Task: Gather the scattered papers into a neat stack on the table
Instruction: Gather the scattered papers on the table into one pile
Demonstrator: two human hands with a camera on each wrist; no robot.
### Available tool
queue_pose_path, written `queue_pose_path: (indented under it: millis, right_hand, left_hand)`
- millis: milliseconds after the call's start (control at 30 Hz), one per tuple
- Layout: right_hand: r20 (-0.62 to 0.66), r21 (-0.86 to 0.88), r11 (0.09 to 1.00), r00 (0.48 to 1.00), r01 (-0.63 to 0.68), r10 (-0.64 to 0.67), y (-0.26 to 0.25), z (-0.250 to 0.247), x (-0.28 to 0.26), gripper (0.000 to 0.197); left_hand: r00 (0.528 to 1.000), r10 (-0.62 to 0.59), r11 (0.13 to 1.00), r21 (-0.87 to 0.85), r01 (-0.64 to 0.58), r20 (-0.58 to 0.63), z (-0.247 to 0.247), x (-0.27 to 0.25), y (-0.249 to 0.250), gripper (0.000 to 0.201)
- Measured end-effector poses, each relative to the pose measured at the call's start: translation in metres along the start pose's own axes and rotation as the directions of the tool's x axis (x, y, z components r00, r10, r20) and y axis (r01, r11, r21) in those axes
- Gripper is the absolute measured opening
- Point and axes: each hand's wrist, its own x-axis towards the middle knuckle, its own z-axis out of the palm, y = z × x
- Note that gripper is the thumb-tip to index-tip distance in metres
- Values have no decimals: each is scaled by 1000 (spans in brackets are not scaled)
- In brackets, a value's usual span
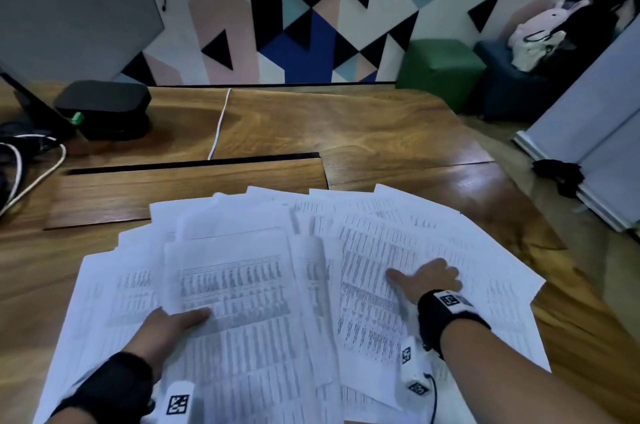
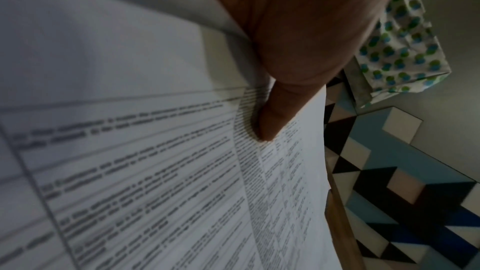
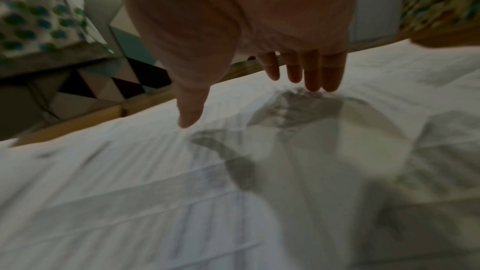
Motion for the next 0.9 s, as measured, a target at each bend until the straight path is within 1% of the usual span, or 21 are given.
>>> queue_pose_path:
  millis: [67, 133, 167, 233, 267, 333, 367, 400, 433, 467, 500, 533, 600, 633, 700, 733, 767, 800, 833, 867, 900]
  right_hand:
    - [9, -161, 986, 999, -50, 52, 13, -2, 10, 114]
    - [13, -253, 966, 999, -41, 46, 20, 3, 22, 119]
    - [22, -246, 969, 999, -34, 41, 22, 7, 31, 120]
    - [85, -184, 983, 996, -7, 23, 23, 10, 37, 121]
    - [108, -139, 990, 994, 15, 0, 23, 10, 37, 112]
    - [137, -60, 996, 989, 72, -63, 22, 8, 34, 69]
    - [163, -28, 992, 980, 123, -117, 21, 9, 34, 52]
    - [177, 15, 983, 967, 181, -181, 19, 9, 32, 40]
    - [199, 62, 976, 956, 208, -217, 18, 8, 31, 32]
    - [226, 127, 966, 942, 224, -248, 17, 7, 30, 27]
    - [282, 173, 962, 925, 211, -254, 17, 6, 30, 25]
    - [347, 207, 958, 901, 198, -261, 18, 6, 29, 26]
    - [459, 215, 963, 854, 160, -245, 17, 8, 25, 28]
    - [488, 232, 964, 842, 128, -230, 14, 10, 21, 31]
    - [509, 316, 945, 826, 83, -243, 5, 18, 14, 41]
    - [514, 367, 929, 820, 56, -252, 0, 25, 12, 46]
    - [517, 411, 912, 819, 18, -249, -7, 33, 8, 55]
    - [515, 457, 889, 818, -9, -257, -13, 39, 4, 68]
    - [524, 494, 869, 809, -36, -265, -21, 47, -1, 83]
    - [533, 527, 848, 798, -52, -281, -28, 53, -10, 93]
    - [534, 547, 835, 792, -56, -296, -36, 55, -24, 96]
  left_hand:
    - [999, -7, 1000, -7, 7, -32, -9, 2, -5, 17]
    - [998, -25, 1000, -3, 25, -52, -14, 6, -11, 17]
    - [998, -31, 999, -10, 30, -63, -15, 8, -13, 18]
    - [996, -40, 999, -13, 39, -76, -16, 9, -15, 19]
    - [995, -45, 999, -9, 44, -85, -15, 10, -16, 20]
    - [994, -60, 998, -14, 59, -91, -15, 12, -18, 19]
    - [993, -68, 998, -18, 66, -98, -15, 13, -18, 18]
    - [992, -71, 997, -17, 70, -109, -16, 13, -18, 18]
    - [991, -69, 998, -18, 68, -113, -19, 15, -19, 19]
    - [990, -73, 997, -15, 72, -119, -21, 15, -18, 20]
    - [988, -80, 997, -11, 80, -129, -23, 15, -18, 20]
    - [987, -83, 997, -7, 83, -137, -25, 15, -19, 19]
    - [985, -80, 997, 4, 82, -153, -29, 14, -22, 15]
    - [985, -81, 997, 8, 83, -153, -29, 13, -24, 16]
    - [986, -77, 996, 28, 82, -147, -30, 13, -25, 19]
    - [986, -73, 996, 35, 79, -147, -30, 12, -24, 17]
    - [987, -68, 996, 39, 75, -148, -29, 10, -23, 12]
    - [988, -60, 997, 43, 67, -145, -28, 8, -21, 10]
    - [988, -55, 997, 40, 62, -147, -28, 7, -20, 11]
    - [988, -54, 998, 29, 58, -146, -26, 5, -19, 12]
    - [988, -53, 998, 26, 57, -142, -26, 4, -19, 12]
